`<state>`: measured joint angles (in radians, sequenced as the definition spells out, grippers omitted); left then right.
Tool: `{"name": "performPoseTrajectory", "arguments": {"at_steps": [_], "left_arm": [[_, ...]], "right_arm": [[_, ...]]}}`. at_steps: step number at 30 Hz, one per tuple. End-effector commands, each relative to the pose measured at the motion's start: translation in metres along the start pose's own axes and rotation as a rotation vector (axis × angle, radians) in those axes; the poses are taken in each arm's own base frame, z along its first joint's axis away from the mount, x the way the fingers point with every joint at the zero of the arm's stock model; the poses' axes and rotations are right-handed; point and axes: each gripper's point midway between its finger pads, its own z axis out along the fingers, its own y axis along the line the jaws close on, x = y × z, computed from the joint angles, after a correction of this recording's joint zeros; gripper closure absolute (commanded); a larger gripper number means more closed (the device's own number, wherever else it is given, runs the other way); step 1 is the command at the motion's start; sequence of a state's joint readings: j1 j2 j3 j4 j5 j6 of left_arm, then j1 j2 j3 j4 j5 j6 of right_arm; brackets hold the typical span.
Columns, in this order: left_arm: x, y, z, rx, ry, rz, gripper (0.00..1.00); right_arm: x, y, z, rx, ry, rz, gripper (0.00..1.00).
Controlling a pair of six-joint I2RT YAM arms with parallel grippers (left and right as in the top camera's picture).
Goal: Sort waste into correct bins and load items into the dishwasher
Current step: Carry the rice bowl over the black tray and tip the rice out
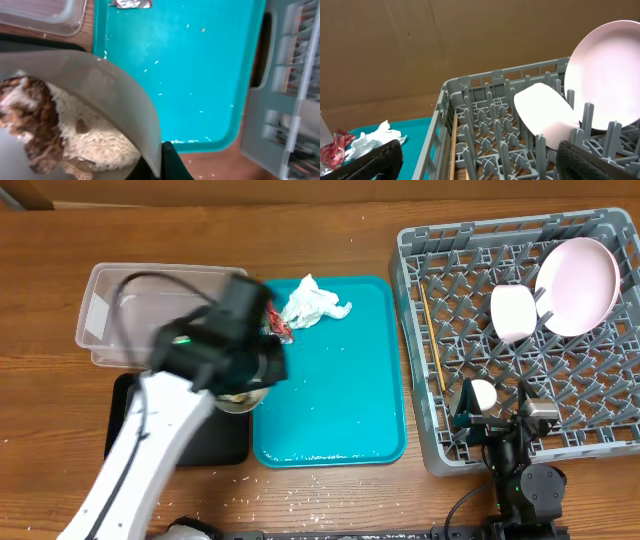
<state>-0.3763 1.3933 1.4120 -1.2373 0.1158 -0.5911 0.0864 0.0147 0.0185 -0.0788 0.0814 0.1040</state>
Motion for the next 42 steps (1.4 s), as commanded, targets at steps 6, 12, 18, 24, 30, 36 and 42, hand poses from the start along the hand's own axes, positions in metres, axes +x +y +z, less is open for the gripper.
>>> {"name": "performPoseTrajectory", "arguments": {"at_steps": [6, 12, 18, 24, 30, 36, 42], "left_arm": [[0.013, 0.035, 0.008, 0.554, 0.08, 0.048, 0.96], [0.013, 0.057, 0.009, 0.872, -0.07, 0.02, 0.96], [0.02, 0.092, 0.013, 0.969, -0.258, -0.038, 0.96], [0.018, 0.108, 0.008, 1.057, -0.411, -0.093, 0.96], [0.015, 0.112, 0.009, 1.042, -0.438, -0.067, 0.96], [0.02, 0.123, 0.031, 0.903, -0.38, -0.054, 0.96], [0.016, 0.117, 0.019, 0.979, -0.417, -0.06, 0.96]], "right_arm": [[0.001, -0.001, 0.0, 0.0, -0.007, 0.001, 0.0], [0.001, -0.001, 0.0, 0.0, -0.007, 0.001, 0.0], [0.001, -0.001, 0.0, 0.0, -0.007, 0.001, 0.0], [0.001, -0.001, 0.0, 0.0, -0.007, 0.001, 0.0], [0.001, -0.001, 0.0, 0.0, -0.007, 0.001, 0.0], [0.001, -0.001, 0.0, 0.0, -0.007, 0.001, 0.0], [0.001, -0.001, 0.0, 0.0, -0.007, 0.001, 0.0]]}}
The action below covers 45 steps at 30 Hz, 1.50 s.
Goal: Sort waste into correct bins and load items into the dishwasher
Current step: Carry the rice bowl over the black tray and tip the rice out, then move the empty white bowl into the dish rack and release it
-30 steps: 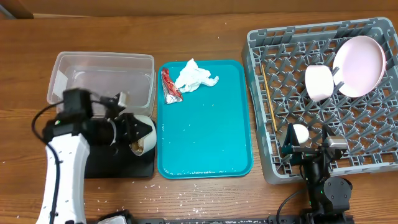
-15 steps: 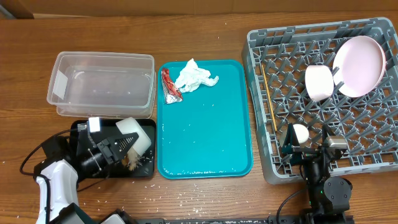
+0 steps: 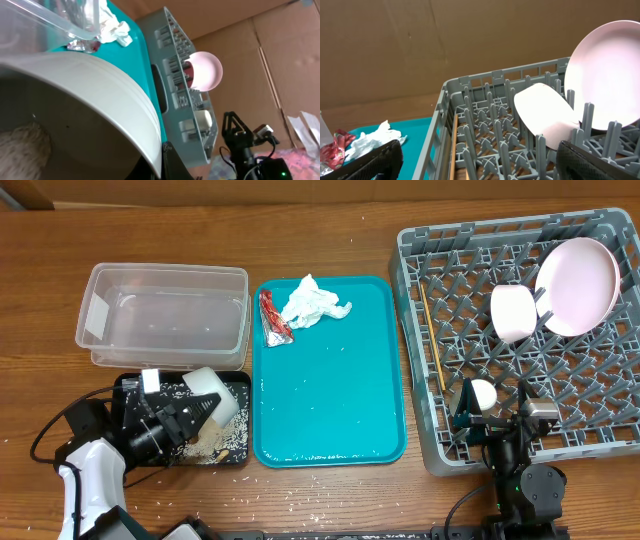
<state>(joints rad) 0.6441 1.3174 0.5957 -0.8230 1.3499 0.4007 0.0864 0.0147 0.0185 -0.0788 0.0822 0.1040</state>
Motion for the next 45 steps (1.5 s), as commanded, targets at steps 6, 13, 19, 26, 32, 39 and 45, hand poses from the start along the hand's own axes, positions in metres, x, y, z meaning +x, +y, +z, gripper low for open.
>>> {"name": "performPoseTrajectory", "arguments": {"at_steps": [6, 13, 19, 26, 32, 39, 45], "left_arm": [[-0.017, -0.036, -0.005, 0.205, -0.103, 0.104, 0.96], [-0.013, -0.029, -0.002, 0.165, -0.075, 0.103, 0.96], [-0.006, -0.028, 0.005, 0.154, -0.031, 0.056, 0.96], [-0.002, -0.042, 0.037, 0.031, 0.196, 0.06, 0.96], [-0.032, -0.097, 0.104, -0.075, 0.281, 0.24, 0.96], [-0.022, -0.191, 0.207, 0.088, 0.154, 0.418, 0.96], [0.005, -0.226, 0.283, 0.308, 0.132, 0.355, 0.96]], "right_arm": [[0.001, 0.0, 0.0, -0.001, -0.006, 0.001, 0.0], [0.001, -0.001, 0.0, 0.0, -0.007, 0.001, 0.0], [0.001, -0.001, 0.0, 0.0, -0.007, 0.001, 0.0], [0.001, -0.001, 0.0, 0.0, -0.007, 0.001, 0.0], [0.001, -0.001, 0.0, 0.0, -0.007, 0.001, 0.0], [0.001, -0.001, 0.0, 0.0, -0.007, 0.001, 0.0], [0.001, -0.001, 0.0, 0.0, -0.007, 0.001, 0.0]]}}
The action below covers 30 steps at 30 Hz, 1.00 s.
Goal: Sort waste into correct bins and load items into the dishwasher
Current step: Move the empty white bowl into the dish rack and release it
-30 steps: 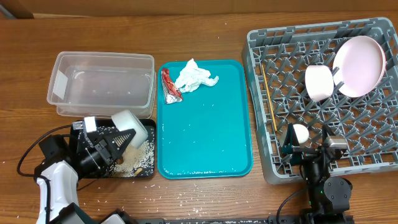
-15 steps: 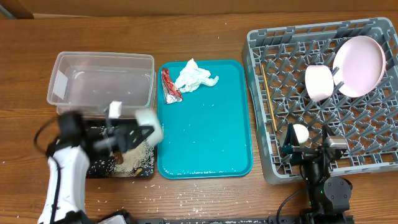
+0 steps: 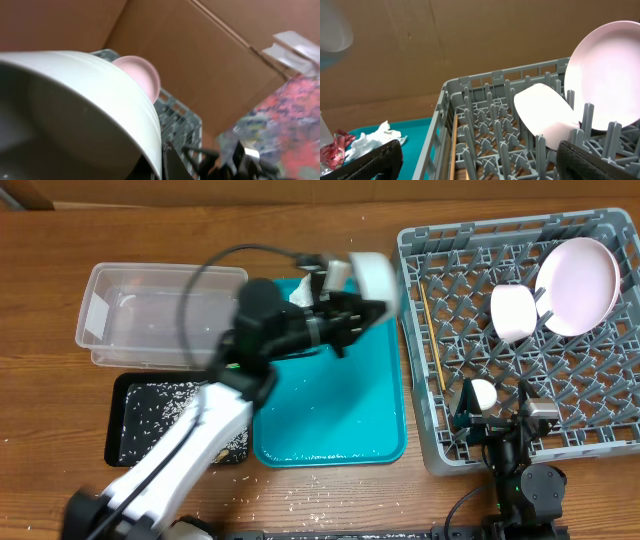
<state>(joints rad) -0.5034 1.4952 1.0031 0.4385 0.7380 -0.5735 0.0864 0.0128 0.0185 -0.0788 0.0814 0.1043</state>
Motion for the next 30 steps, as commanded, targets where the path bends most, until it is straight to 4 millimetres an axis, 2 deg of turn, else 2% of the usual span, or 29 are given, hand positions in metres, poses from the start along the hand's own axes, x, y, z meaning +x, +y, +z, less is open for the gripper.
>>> {"name": "performPoseTrajectory", "arguments": {"at_steps": [1, 8, 12, 19, 23, 24, 25, 26, 27, 30], "left_arm": [[0.012, 0.031, 0.045, 0.002, -0.029, -0.223, 0.96], [0.021, 0.042, 0.13, 0.205, 0.05, -0.232, 0.96], [0.026, 0.052, 0.163, 0.245, 0.069, -0.259, 0.96], [0.049, 0.086, 0.182, 0.198, 0.079, -0.375, 0.92], [0.065, 0.092, 0.183, 0.201, 0.122, -0.4, 0.9], [0.066, 0.09, 0.182, 0.214, 0.138, -0.399, 0.81], [0.067, 0.089, 0.181, 0.222, 0.145, -0.397, 0.68], [0.066, 0.089, 0.179, 0.231, 0.153, -0.396, 0.18], [0.065, 0.089, 0.177, 0.24, 0.16, -0.394, 0.0], [0.059, 0.097, 0.167, 0.242, 0.177, -0.446, 0.0]], "right_arm": [[0.001, -0.001, 0.0, 0.001, -0.005, 0.001, 0.0], [0.001, -0.001, 0.0, 0.001, -0.005, 0.001, 0.0], [0.001, -0.001, 0.0, 0.001, -0.005, 0.001, 0.0], [0.002, -0.001, 0.0, 0.0, -0.005, 0.001, 0.0], [0.002, -0.001, 0.0, 0.001, -0.005, 0.001, 0.0], [0.001, -0.001, 0.0, 0.001, -0.005, 0.001, 0.0], [0.001, -0.001, 0.0, 0.0, -0.005, 0.001, 0.0], [0.001, -0.001, 0.0, 0.001, -0.005, 0.001, 0.0], [0.001, -0.001, 0.0, 0.001, -0.005, 0.001, 0.0], [0.001, -0.001, 0.0, 0.001, -0.005, 0.001, 0.0]]}}
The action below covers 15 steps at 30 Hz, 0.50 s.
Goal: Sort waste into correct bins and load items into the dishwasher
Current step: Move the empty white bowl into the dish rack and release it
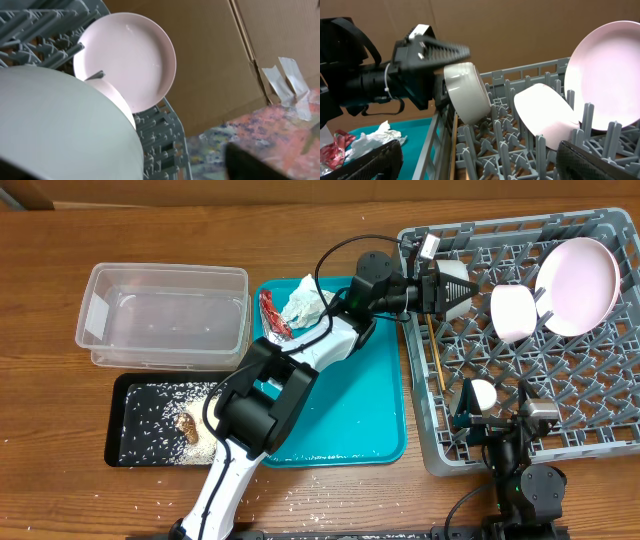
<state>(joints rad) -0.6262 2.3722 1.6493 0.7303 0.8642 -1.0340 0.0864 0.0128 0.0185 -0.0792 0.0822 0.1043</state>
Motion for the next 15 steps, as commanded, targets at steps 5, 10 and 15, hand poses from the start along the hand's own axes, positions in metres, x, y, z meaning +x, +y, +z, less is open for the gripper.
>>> {"name": "performPoseTrajectory", "arguments": {"at_steps": [5, 10, 15], "left_arm": [[-0.03, -0.004, -0.04, 0.024, 0.044, -0.118, 0.0], [-0.053, -0.01, -0.068, -0.105, 0.017, -0.091, 0.0], [-0.06, -0.001, -0.111, -0.477, -0.023, 0.034, 0.0]], "right_arm": [[0.001, -0.001, 0.0, 0.0, -0.006, 0.001, 0.0], [0.001, -0.001, 0.0, 0.0, -0.005, 0.001, 0.0], [0.001, -0.001, 0.0, 0.0, -0.005, 0.001, 0.0]]}}
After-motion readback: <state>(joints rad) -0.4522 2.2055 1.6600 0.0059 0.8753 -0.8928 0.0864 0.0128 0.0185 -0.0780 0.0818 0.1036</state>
